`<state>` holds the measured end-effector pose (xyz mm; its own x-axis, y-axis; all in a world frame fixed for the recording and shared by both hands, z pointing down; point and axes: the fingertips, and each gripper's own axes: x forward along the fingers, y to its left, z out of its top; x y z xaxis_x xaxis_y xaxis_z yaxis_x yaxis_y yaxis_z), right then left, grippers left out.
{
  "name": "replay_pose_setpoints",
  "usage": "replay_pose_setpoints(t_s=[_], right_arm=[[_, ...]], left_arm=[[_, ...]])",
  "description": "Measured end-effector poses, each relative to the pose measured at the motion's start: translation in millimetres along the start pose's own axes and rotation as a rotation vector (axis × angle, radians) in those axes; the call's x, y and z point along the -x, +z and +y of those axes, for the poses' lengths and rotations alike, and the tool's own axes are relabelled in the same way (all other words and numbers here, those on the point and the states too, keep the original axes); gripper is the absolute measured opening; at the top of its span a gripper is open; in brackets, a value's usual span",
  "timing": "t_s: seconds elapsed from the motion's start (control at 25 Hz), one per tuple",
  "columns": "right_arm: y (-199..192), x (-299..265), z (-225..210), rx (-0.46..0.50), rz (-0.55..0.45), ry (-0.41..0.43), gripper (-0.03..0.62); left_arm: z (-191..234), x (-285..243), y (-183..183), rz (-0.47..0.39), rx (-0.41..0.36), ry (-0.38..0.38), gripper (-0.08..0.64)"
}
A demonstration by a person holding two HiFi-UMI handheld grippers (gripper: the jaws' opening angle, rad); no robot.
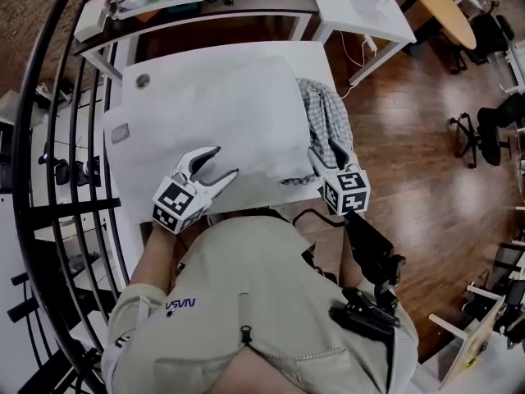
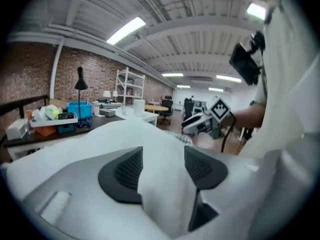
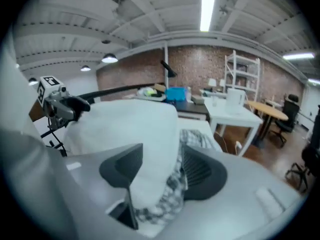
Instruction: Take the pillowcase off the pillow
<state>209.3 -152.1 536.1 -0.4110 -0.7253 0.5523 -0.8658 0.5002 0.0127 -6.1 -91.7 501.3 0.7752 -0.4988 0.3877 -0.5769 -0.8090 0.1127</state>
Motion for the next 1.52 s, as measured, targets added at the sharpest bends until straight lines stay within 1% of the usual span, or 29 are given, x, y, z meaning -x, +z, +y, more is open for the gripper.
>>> replay_pose_setpoints(t_s=[0.04, 0.08, 0.12, 0.2, 0.24, 0.32, 0.36, 0.4, 0.44, 0.48, 0.52, 0.56, 0.6, 0.64, 0.68, 0.72, 0.76, 0.92, 1.0, 1.08, 1.12, 1.16, 1.2, 1.28, 1.36, 1.4, 1.44, 1.48, 1.52], right_arm=[[21.8, -3.7, 13.8, 0.052, -0.043, 0.031, 0.248], [38.0, -11.2, 28.2, 0.11, -0.062, 0.06, 0.269], [48.7, -22.0, 42.5, 0.169, -0.061, 0.087, 0.281], [53.0, -49.1, 67.6, 0.276, -0.007, 0.136, 0.308], [47.4, -63.0, 77.1, 0.318, 0.038, 0.155, 0.322], [29.3, -87.6, 88.2, 0.375, 0.13, 0.175, 0.32], [21.1, -97.1, 90.0, 0.391, 0.162, 0.174, 0.308], [15.4, -104.2, 90.0, 0.401, 0.18, 0.167, 0.291], [12.6, -108.7, 89.3, 0.411, 0.185, 0.156, 0.27], [12.6, -110.8, 88.7, 0.421, 0.179, 0.14, 0.257], [14.5, -111.3, 88.4, 0.429, 0.166, 0.121, 0.24], [17.9, -110.8, 88.0, 0.431, 0.149, 0.096, 0.204], [23.3, -109.5, 87.2, 0.429, 0.126, 0.069, 0.154], [31.6, -107.3, 85.4, 0.423, 0.097, 0.046, 0.087], [43.4, -104.1, 82.3, 0.416, 0.064, 0.026, 0.039], [57.8, -100.0, 78.0, 0.402, 0.029, 0.007, 0.023], [73.4, -95.2, 73.0, 0.379, -0.009, -0.013, 0.02], [133.6, -69.3, 56.9, 0.257, -0.192, -0.099, 0.017], [155.3, -54.9, 42.1, 0.229, -0.259, -0.157, 0.017], [165.1, -39.7, 23.3, 0.204, -0.303, -0.223, 0.017], [163.6, -35.0, 14.5, 0.198, -0.306, -0.249, 0.017], [156.6, -35.6, 6.7, 0.195, -0.282, -0.259, 0.017], [143.9, -43.5, -0.1, 0.192, -0.23, -0.25, 0.02], [104.5, -77.0, -13.4, 0.173, -0.068, -0.2, 0.042], [62.1, -106.7, -23.5, 0.152, 0.077, -0.166, 0.113], [49.9, -108.6, -24.2, 0.147, 0.104, -0.168, 0.137], [46.1, -101.7, -23.1, 0.142, 0.092, -0.186, 0.137], [50.0, -89.7, -21.8, 0.136, 0.048, -0.217, 0.137], [59.3, -76.4, -20.7, 0.129, -0.016, -0.256, 0.137]], left_arm=[[3.1, 14.8, 8.2, -0.064, 0.057, 0.014, 0.264], [11.5, 32.2, 12.4, -0.111, 0.103, 0.057, 0.264], [25.4, 51.5, 10.8, -0.133, 0.132, 0.13, 0.267], [64.0, 95.4, -11.4, -0.115, 0.18, 0.341, 0.286], [84.8, 119.8, -29.5, -0.096, 0.225, 0.454, 0.319], [120.0, 167.5, -71.3, -0.061, 0.356, 0.651, 0.381], [131.3, 184.3, -92.9, -0.031, 0.416, 0.714, 0.405], [137.5, 192.3, -114.3, 0.013, 0.463, 0.74, 0.432], [139.5, 191.4, -134.1, 0.061, 0.501, 0.727, 0.434], [138.9, 184.1, -149.7, 0.095, 0.532, 0.688, 0.434], [138.2, 175.3, -159.6, 0.106, 0.556, 0.644, 0.427], [138.5, 168.5, -163.0, 0.095, 0.569, 0.613, 0.403], [140.5, 165.1, -159.4, 0.071, 0.57, 0.6, 0.341], [143.7, 164.3, -148.4, 0.033, 0.56, 0.601, 0.229], [147.7, 164.4, -130.6, -0.018, 0.541, 0.607, 0.131], [152.2, 164.4, -108.9, -0.073, 0.515, 0.611, 0.045], [156.8, 164.3, -86.7, -0.123, 0.482, 0.612, 0.012], [169.9, 168.8, -9.3, -0.27, 0.329, 0.581, 0.009], [172.8, 162.2, 23.7, -0.317, 0.263, 0.546, 0.009], [173.1, 149.7, 41.9, -0.343, 0.223, 0.507, 0.009], [173.0, 142.5, 43.1, -0.345, 0.217, 0.493, 0.01], [174.1, 134.2, 38.8, -0.335, 0.222, 0.486, 0.011], [177.8, 124.4, 28.9, -0.309, 0.241, 0.486, 0.011], [195.0, 100.9, -5.4, -0.213, 0.322, 0.502, 0.019], [214.9, 85.4, -46.6, -0.109, 0.42, 0.54, 0.078], [218.9, 86.7, -61.5, -0.084, 0.447, 0.57, 0.155], [217.3, 93.5, -68.2, -0.088, 0.451, 0.604, 0.169], [212.2, 103.7, -65.7, -0.115, 0.428, 0.642, 0.166], [205.3, 114.2, -55.3, -0.155, 0.373, 0.685, 0.154]])
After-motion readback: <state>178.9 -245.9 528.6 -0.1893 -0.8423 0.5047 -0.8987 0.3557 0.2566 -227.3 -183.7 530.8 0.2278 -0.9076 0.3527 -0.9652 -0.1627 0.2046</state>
